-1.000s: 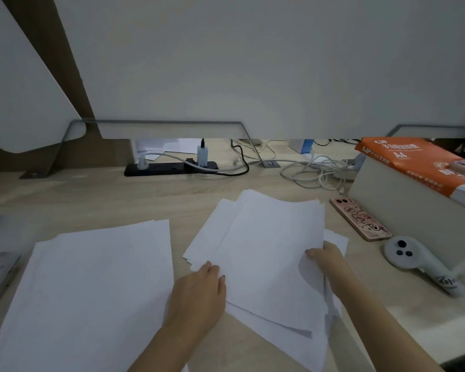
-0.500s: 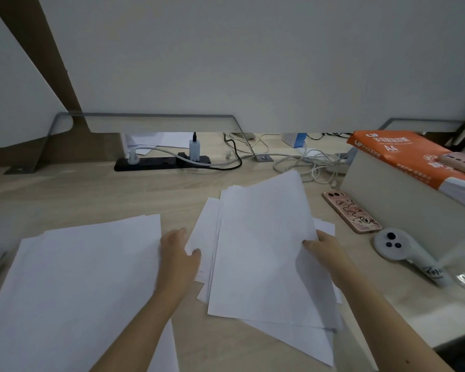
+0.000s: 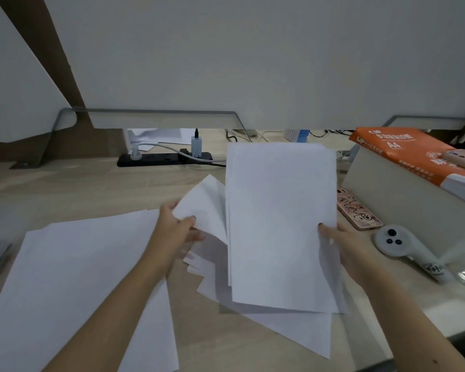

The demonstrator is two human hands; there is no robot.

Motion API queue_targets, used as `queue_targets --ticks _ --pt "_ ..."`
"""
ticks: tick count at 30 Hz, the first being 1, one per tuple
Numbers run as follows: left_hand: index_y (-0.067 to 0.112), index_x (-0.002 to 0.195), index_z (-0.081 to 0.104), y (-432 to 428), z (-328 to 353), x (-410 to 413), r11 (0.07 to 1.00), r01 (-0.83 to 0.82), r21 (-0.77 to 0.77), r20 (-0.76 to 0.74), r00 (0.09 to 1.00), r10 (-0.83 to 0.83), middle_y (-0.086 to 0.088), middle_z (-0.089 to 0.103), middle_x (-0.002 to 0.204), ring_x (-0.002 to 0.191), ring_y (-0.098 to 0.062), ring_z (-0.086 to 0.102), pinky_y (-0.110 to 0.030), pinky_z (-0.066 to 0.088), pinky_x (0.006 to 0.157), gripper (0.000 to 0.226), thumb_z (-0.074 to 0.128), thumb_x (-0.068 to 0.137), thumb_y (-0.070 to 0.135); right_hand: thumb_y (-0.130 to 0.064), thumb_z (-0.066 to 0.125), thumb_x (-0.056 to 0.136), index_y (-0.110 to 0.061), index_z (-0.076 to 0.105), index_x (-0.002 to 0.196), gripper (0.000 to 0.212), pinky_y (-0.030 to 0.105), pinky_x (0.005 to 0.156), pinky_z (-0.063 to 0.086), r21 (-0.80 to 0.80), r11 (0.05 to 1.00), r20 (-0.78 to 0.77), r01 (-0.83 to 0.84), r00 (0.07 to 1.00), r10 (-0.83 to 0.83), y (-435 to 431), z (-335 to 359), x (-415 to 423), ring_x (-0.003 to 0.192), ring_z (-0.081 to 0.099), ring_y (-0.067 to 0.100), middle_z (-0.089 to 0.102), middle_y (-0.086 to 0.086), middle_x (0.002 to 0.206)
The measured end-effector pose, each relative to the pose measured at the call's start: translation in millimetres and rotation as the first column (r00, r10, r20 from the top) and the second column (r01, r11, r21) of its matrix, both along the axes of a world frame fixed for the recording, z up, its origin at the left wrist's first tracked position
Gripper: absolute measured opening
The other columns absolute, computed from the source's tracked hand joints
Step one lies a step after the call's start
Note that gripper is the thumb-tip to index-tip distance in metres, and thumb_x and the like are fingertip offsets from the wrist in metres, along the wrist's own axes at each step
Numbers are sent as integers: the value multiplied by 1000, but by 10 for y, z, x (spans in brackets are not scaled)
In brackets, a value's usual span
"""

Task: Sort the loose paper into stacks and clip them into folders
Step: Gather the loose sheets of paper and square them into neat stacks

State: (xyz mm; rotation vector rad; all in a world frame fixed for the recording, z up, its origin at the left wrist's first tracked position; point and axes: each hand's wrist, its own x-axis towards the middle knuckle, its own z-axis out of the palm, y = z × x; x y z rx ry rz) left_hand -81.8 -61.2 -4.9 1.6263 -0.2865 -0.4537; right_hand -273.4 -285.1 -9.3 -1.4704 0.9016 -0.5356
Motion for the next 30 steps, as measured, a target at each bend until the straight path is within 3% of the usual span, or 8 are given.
queue_targets --ticks 2,5,9,13,19,24,28,30 --pt "15 114 40 -13 135 162 1000 -25 2 52 998 25 -2 58 95 60 -10 63 -22 52 54 28 50 90 3 -11 47 94 -12 57 120 29 41 101 42 53 999 37 9 999 -11 -104 50 -87 107 59 25 64 6 114" --pt "13 110 44 -52 179 352 996 -87 -19 36 995 88 -1 57 88 68 -10 58 -25 46 60 21 51 90 8 -10 46 93 -14 57 118 27 46 106 37 65 997 -3 36 999 -36 -237 85 -171 111 57 29 64 7 115" --pt "10 108 58 -162 -103 377 997 -53 -59 -185 982 41 -5 62 87 67 -14 54 -30 44 63 20 57 89 18 -10 50 91 -13 55 124 34 47 106 38 35 999 -110 37 993 -33 -274 24 -98 112 57 30 65 7 113" --pt "2 104 56 -477 -349 219 996 84 14 -269 960 -77 -8 61 84 69 -14 59 -17 53 52 14 54 92 8 -4 49 90 -10 59 115 27 39 91 44 33 999 -180 -28 983 34 -199 -23 33 99 60 31 66 9 100" --pt "-2 105 54 -644 -226 400 983 84 162 -121 991 -65 -12 61 77 61 -23 58 -30 49 54 22 42 86 -4 -11 51 91 -15 58 116 26 43 96 43 50 998 -212 -43 976 53 -333 0 -95 105 59 30 65 10 111" --pt "8 87 56 -682 30 559 968 172 180 -15 985 -172 -6 57 76 63 -15 53 -18 47 49 24 37 88 -7 -13 50 92 -15 58 121 31 45 100 41 38 999 -195 15 981 -8 -517 31 -214 106 59 31 67 8 109" --pt "10 87 60 -813 -161 454 955 172 242 80 977 -197 -8 59 82 66 -18 52 -25 40 58 25 38 87 -2 -8 47 93 -9 62 100 17 35 77 47 27 992 -195 121 974 -114 -449 -66 -92 77 60 24 70 -2 65" --pt "6 91 62 -901 -313 398 894 196 403 156 948 -278 -13 61 92 81 -26 57 -29 39 68 19 44 87 7 -4 42 94 -8 62 73 29 26 59 45 -4 996 -278 90 957 -87 -307 -134 12 58 56 19 60 3 58"
